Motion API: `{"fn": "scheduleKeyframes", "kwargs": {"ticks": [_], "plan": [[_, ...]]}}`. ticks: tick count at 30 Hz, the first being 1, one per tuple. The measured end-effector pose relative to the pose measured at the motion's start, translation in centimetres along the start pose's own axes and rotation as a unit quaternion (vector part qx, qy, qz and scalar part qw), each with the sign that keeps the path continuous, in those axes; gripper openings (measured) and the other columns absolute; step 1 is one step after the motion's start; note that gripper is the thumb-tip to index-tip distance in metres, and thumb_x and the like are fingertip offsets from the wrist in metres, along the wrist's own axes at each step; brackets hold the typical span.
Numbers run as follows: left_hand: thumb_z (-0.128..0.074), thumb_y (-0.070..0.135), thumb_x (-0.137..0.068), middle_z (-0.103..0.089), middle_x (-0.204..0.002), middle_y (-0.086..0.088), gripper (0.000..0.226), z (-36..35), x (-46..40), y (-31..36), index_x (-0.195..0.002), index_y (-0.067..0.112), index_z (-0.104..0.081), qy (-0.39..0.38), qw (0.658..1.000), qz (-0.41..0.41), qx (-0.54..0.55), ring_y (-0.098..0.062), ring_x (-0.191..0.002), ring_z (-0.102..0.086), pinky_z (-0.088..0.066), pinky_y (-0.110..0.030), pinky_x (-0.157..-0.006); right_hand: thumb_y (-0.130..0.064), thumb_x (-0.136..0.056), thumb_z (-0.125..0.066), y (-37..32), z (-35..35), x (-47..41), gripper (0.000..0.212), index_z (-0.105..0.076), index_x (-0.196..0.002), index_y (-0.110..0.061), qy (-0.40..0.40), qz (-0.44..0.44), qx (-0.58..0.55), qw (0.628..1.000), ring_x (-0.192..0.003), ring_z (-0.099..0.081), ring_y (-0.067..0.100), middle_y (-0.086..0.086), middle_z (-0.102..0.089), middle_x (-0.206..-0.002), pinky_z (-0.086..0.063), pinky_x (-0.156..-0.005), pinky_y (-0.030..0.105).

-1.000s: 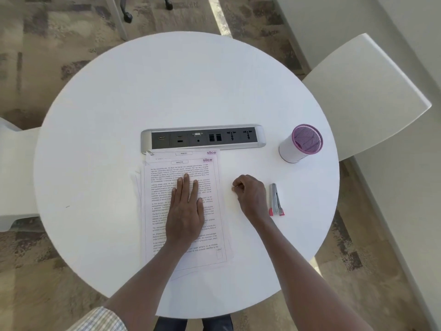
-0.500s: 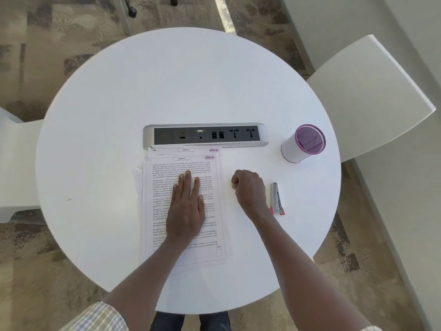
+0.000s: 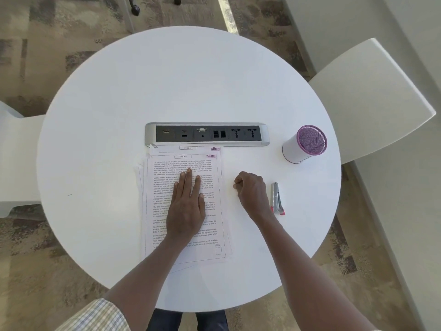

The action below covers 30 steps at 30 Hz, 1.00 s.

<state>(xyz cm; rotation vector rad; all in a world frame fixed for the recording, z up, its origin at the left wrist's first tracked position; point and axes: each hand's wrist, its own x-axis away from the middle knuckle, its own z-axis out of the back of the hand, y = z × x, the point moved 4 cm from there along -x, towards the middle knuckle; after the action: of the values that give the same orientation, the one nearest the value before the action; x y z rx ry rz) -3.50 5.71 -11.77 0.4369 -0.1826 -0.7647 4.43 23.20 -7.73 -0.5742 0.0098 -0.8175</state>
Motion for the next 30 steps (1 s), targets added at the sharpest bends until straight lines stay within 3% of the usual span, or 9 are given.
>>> {"fn": "scheduleKeyframes", "kwargs": {"ticks": [7, 9, 12, 16, 22, 30], "plan": [[-0.033, 0.023, -0.104, -0.021, -0.166, -0.014, 0.052, -0.3, 0.0, -0.2, -0.153, 0.007, -0.037, 0.003, 1.000, -0.003, 0.006, -0.030, -0.156, -0.014, -0.019, -0.046, -0.126, 0.009, -0.083, -0.052, 2.1, 0.5, -0.7, 0.023, -0.073, -0.086, 0.000, -0.013, -0.110, -0.156, 0.982, -0.069, -0.068, 0.028, 0.011, -0.070, -0.076, -0.055, -0.064, 0.029], [-0.033, 0.023, -0.104, -0.020, -0.167, -0.014, 0.052, -0.4, 0.0, -0.2, -0.153, 0.007, -0.036, 0.003, 1.000, -0.005, 0.005, -0.029, -0.156, -0.013, -0.018, -0.045, -0.126, 0.010, -0.083, -0.055, 2.0, 0.8, -0.5, 0.021, -0.072, -0.088, -0.002, 0.003, -0.086, -0.144, 0.986, -0.068, -0.066, 0.025, 0.007, -0.069, -0.078, -0.052, -0.063, 0.027], [-0.033, 0.023, -0.105, -0.020, -0.167, -0.013, 0.052, -0.5, -0.1, -0.3, -0.154, 0.008, -0.035, 0.002, 1.000, -0.005, 0.007, -0.029, -0.156, -0.012, -0.018, -0.045, -0.127, 0.010, -0.080, -0.067, 1.1, 1.0, -0.1, 0.023, -0.070, -0.097, -0.006, 0.002, 0.017, -0.071, 0.997, -0.069, -0.063, 0.019, 0.003, -0.067, -0.092, -0.044, -0.064, 0.024], [-0.031, 0.024, -0.105, -0.019, -0.167, -0.012, 0.052, -0.6, -0.1, -0.4, -0.155, 0.009, -0.034, 0.000, 1.000, -0.004, 0.008, -0.028, -0.156, -0.011, -0.018, -0.045, -0.126, 0.009, -0.081, -0.067, 0.2, 0.7, 0.4, 0.035, -0.068, -0.109, -0.011, -0.007, 0.113, 0.033, 0.993, -0.072, -0.067, 0.017, 0.002, -0.072, -0.094, -0.048, -0.065, 0.026], [-0.030, 0.025, -0.105, -0.019, -0.167, -0.013, 0.052, -0.5, 0.0, -0.3, -0.154, 0.008, -0.034, 0.000, 1.000, -0.003, 0.013, -0.029, -0.156, -0.011, -0.020, -0.046, -0.126, 0.009, -0.085, -0.058, 0.0, 0.7, 0.1, 0.035, -0.066, -0.115, -0.007, -0.018, 0.142, 0.076, 0.987, -0.074, -0.067, 0.024, 0.005, -0.073, -0.085, -0.052, -0.065, 0.032], [-0.032, 0.023, -0.104, -0.021, -0.166, -0.015, 0.052, -0.4, 0.0, -0.3, -0.153, 0.007, -0.037, 0.005, 1.000, -0.006, 0.014, -0.030, -0.156, -0.014, -0.021, -0.048, -0.125, -0.001, -0.093, -0.055, 0.0, 0.6, -0.5, 0.021, -0.071, -0.107, 0.002, -0.057, 0.151, 0.078, 0.984, -0.079, -0.067, 0.040, 0.020, -0.072, -0.090, -0.053, -0.072, 0.046]]}}
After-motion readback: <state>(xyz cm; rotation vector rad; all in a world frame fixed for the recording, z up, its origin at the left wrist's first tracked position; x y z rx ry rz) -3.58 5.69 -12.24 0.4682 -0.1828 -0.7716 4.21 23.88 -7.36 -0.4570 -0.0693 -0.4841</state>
